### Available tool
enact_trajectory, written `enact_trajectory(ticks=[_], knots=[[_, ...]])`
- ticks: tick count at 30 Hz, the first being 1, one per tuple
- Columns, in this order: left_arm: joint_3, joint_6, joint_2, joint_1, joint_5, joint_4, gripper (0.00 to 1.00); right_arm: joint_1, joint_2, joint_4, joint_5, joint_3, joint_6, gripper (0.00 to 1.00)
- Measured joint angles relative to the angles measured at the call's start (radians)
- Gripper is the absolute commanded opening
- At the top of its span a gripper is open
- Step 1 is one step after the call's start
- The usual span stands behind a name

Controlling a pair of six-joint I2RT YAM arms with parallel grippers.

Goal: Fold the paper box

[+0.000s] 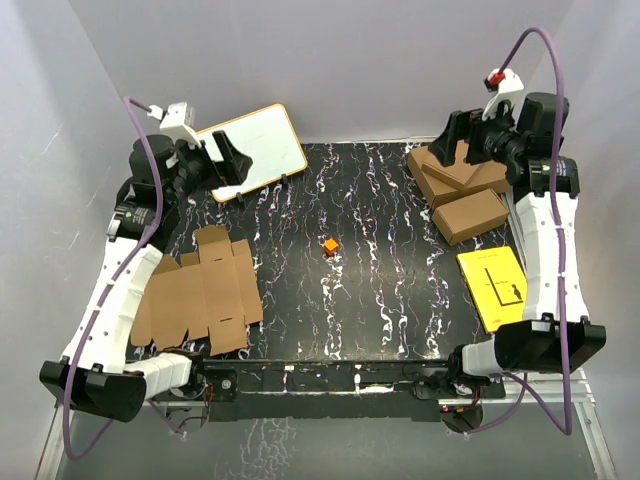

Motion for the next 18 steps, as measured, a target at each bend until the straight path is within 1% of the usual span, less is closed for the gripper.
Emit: enact_trajectory(ticks=[5,10,15,18], knots=[[-0.181,-0.034,-0.056,0.016,-0.007,0.042,0.97,0.015,-0.024,0.003,0.016,-0.127,0.036,0.99],[-0.383,-0.089,-0.161,0.036,-0.002,0.094,0.97,0.033,-0.076,0.023,0.023,-0.26,0.085,0.99],[-0.525,-0.153,-0.264,0.052,0.029,0.153,0.97,0.045,-0.137,0.05,0.022,-0.357,0.126,0.99],[-0.592,-0.198,-0.323,0.06,0.06,0.183,0.97,0.048,-0.18,0.086,-0.014,-0.423,0.123,0.99]])
